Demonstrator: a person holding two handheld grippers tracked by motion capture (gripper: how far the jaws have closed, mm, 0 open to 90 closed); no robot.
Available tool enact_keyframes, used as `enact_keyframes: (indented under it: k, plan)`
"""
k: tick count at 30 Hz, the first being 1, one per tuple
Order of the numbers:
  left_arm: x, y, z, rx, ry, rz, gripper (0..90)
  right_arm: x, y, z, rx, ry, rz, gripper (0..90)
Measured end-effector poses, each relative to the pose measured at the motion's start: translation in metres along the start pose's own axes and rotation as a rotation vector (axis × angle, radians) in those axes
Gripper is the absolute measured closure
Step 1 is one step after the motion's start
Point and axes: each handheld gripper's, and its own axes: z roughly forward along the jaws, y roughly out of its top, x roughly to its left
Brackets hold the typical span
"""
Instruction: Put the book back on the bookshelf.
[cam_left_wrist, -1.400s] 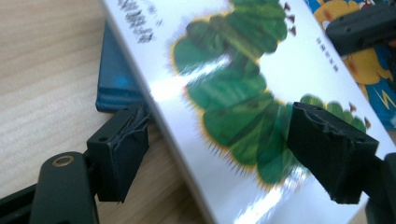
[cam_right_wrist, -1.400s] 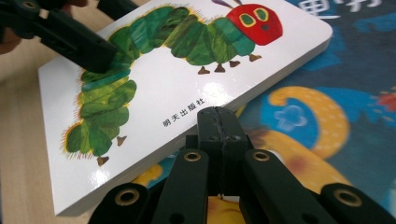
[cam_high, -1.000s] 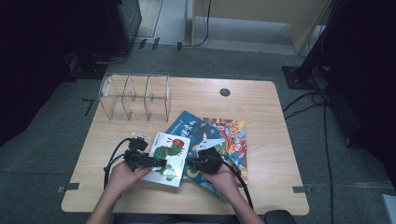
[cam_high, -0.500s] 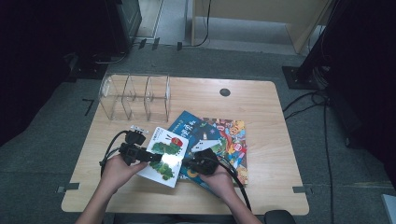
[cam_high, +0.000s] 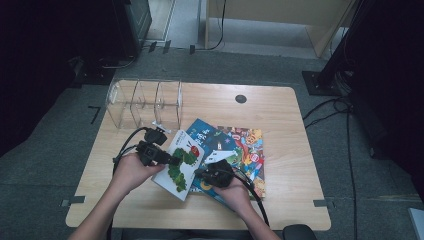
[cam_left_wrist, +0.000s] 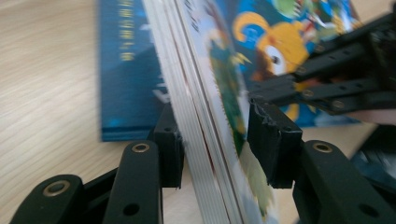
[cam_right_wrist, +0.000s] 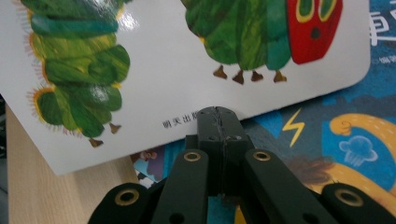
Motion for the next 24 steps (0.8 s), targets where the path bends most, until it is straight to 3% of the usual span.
enact_keyframes:
  k: [3,4,6,7,8,9,13,17,24]
  plan:
    - [-0.004,0.008,0.001,0.011,0.002,0.012,67.4,0.000,0.000,0.000,-0.005,-0.008,-0.017,87.5]
    - [-0.004,0.012,-0.001,0.004,-0.026,0.015,70.6,0.000,0.000,0.001,-0.001,-0.008,-0.014,86.4]
    - [-0.005,0.014,-0.002,-0.001,-0.029,0.023,74.0,0.000,-0.001,0.001,-0.005,-0.007,-0.016,85.4]
    - [-0.008,0.017,-0.004,0.001,-0.023,0.051,75.5,0.002,0.000,0.002,-0.003,-0.006,-0.020,83.9]
    - [-0.008,0.017,-0.004,0.001,-0.023,0.051,76.8,0.002,0.000,0.002,-0.003,-0.006,-0.020,83.9]
    - [-0.010,0.020,-0.007,0.012,-0.011,0.080,76.9,0.003,0.001,0.002,-0.001,-0.005,-0.031,81.6]
    - [-0.009,0.020,-0.013,0.017,0.042,0.099,77.2,0.001,0.002,0.000,0.001,-0.034,-0.050,75.8]
    - [-0.002,0.017,-0.022,-0.010,0.062,0.086,77.1,-0.003,0.000,-0.003,-0.006,-0.072,-0.081,70.1]
    - [0.010,0.015,-0.034,-0.021,0.084,0.034,77.2,-0.009,0.000,-0.004,-0.015,-0.097,-0.095,62.9]
